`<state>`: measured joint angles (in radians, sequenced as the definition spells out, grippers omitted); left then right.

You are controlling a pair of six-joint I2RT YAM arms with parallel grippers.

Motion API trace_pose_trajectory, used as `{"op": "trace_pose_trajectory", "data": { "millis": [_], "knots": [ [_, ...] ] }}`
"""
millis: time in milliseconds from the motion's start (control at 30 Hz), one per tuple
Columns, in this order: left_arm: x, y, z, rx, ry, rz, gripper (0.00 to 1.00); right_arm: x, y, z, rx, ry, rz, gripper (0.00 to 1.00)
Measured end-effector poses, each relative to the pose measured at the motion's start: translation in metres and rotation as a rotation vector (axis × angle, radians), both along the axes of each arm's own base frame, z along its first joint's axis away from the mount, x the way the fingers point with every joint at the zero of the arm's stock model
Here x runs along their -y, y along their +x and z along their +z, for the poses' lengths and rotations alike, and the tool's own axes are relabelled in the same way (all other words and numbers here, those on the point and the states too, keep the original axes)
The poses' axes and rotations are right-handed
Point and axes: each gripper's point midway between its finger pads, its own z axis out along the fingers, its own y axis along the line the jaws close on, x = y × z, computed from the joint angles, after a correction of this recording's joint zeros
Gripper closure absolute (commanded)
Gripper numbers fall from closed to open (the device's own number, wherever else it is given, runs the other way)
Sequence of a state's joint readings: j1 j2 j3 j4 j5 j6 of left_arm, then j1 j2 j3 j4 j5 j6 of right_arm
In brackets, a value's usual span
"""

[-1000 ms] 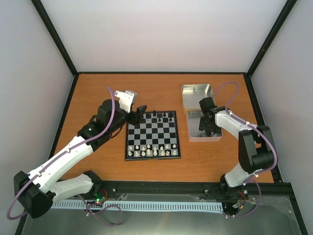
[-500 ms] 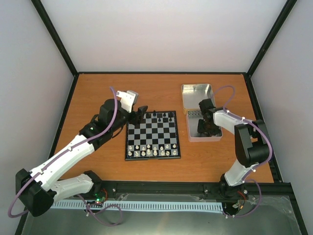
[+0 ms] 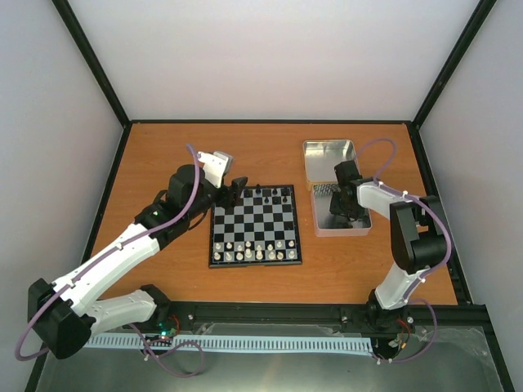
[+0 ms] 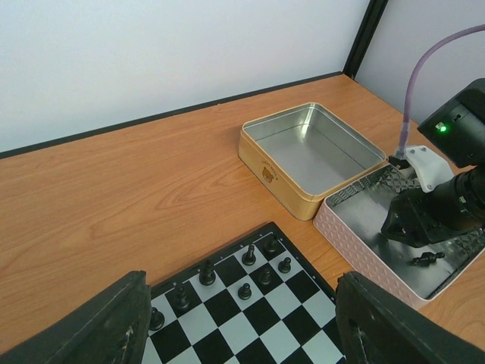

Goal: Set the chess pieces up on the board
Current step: Pick up the chess piece from the storage box.

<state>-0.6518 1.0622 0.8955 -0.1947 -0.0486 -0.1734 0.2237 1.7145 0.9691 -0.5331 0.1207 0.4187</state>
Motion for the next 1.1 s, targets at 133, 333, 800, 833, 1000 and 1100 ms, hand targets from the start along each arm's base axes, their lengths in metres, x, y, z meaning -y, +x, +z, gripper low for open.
{"op": "trace_pose_trajectory", "data": {
  "millis": [133, 333, 800, 833, 1000, 1100],
  "knots": [
    [0.000, 0.000, 0.000, -0.001, 0.001, 0.000, 0.33, -0.001, 0.006, 0.000, 0.020, 0.001, 0.002, 0.52],
    [0.001, 0.001, -0.002, -0.005, 0.004, 0.000, 0.33, -0.002, 0.010, 0.001, 0.033, 0.001, 0.012, 0.45],
    [0.002, 0.002, -0.006, -0.013, 0.009, 0.000, 0.33, 0.004, 0.015, 0.004, 0.071, 0.064, -0.255, 0.50],
    [0.002, 0.002, -0.006, -0.013, 0.009, 0.000, 0.33, 0.003, 0.017, 0.004, 0.073, 0.071, -0.271, 0.50],
    [0.002, 0.002, -0.006, -0.014, 0.010, 0.000, 0.33, 0.002, 0.032, 0.004, 0.087, 0.091, -0.342, 0.62],
    [0.001, 0.002, -0.007, -0.015, 0.011, 0.000, 0.33, 0.002, 0.039, 0.003, 0.093, 0.087, -0.355, 0.65]
  ]
}}
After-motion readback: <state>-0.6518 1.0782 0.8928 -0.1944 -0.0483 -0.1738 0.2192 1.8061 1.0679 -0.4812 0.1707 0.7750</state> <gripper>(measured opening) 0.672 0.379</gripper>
